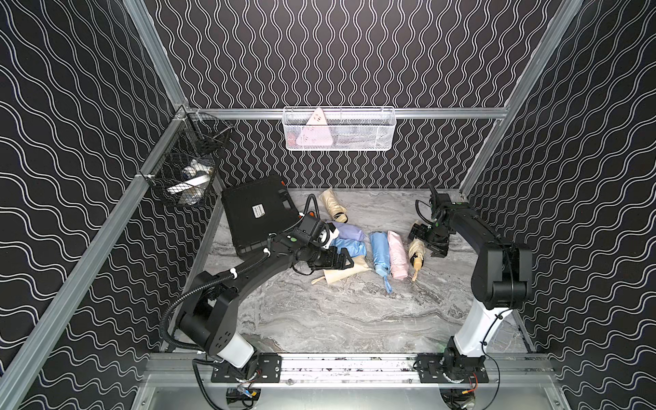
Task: Take umbrellas out of sleeves
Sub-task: Pick up the umbrella from the center of the board.
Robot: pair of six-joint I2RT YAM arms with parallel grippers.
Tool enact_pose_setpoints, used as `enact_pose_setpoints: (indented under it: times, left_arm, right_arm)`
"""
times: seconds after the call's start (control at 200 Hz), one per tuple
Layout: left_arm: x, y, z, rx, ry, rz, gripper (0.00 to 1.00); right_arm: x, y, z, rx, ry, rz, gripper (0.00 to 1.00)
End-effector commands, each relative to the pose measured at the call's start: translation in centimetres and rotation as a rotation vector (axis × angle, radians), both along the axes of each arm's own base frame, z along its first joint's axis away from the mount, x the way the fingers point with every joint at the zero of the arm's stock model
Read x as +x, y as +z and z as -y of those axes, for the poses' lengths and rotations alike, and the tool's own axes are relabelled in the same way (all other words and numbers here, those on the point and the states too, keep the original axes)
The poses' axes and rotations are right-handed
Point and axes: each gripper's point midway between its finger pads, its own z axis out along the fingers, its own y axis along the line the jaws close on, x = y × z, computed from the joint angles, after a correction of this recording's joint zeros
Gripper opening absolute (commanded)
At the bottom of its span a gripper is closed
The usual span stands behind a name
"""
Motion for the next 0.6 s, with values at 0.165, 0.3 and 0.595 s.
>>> enact_pose_setpoints:
  times: [0.165, 0.3, 0.595]
  left_arm:
    - [-0.3, -0.3, 0.1, 0.004, -0.033, -0.006, 0.98]
    - [-0.3, -0.6, 0.2, 0.011, -0.041, -0.013, 0.98]
    - [-0.2, -1.2, 0.2, 0.023, -0.049, -0.029, 0.98]
  right_arm:
    - [2.1, -1.2, 1.2, -0.028, -0.018, 0.0, 0.91]
    - [2.6, -1.5, 1.1, -0.027, -0.012, -0.003, 0.88]
    - [3.2, -4.0, 1.1, -0.023, -0.011, -0.048, 0.87]
